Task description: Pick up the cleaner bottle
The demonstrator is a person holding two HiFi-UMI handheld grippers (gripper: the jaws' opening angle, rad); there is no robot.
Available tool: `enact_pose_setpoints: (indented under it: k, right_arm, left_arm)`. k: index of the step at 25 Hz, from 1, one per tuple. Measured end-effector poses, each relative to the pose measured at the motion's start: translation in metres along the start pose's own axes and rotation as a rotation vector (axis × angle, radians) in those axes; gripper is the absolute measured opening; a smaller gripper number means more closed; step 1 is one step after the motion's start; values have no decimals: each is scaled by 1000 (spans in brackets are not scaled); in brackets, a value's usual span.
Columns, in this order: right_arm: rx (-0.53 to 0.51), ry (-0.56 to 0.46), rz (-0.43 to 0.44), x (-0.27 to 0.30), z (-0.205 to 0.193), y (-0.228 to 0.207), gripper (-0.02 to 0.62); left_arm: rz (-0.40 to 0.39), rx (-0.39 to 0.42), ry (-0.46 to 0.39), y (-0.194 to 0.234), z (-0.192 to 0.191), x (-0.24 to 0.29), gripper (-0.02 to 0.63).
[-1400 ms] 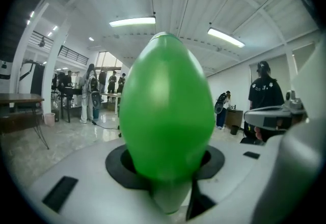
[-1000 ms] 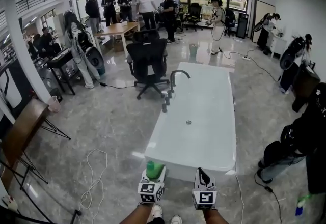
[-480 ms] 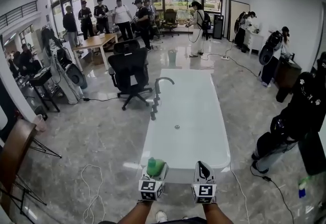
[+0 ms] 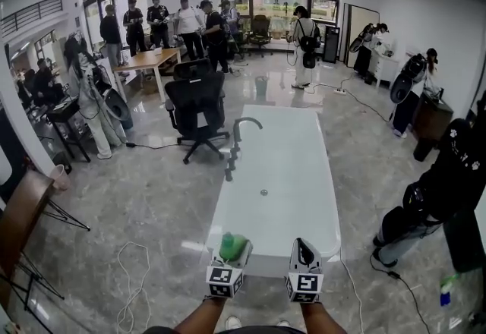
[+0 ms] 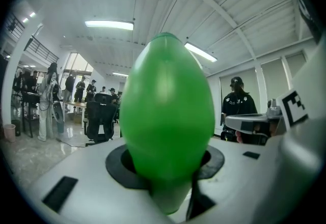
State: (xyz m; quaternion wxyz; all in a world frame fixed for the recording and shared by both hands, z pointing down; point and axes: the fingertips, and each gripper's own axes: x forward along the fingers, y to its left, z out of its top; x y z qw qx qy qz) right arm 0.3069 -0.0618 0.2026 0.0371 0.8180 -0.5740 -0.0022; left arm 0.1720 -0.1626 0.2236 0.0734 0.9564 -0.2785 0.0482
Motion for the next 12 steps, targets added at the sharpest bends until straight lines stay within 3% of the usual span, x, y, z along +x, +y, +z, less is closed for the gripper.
enact_pose_setpoints:
  k: [7, 12]
  right_arm:
    - [-21, -11, -1, 11, 11, -25, 17]
    - [1, -29, 10, 19, 16, -43, 17]
  left_arm:
    - [6, 34, 5, -11, 14, 13, 176]
    - [-27, 12, -55, -28, 19, 34, 176]
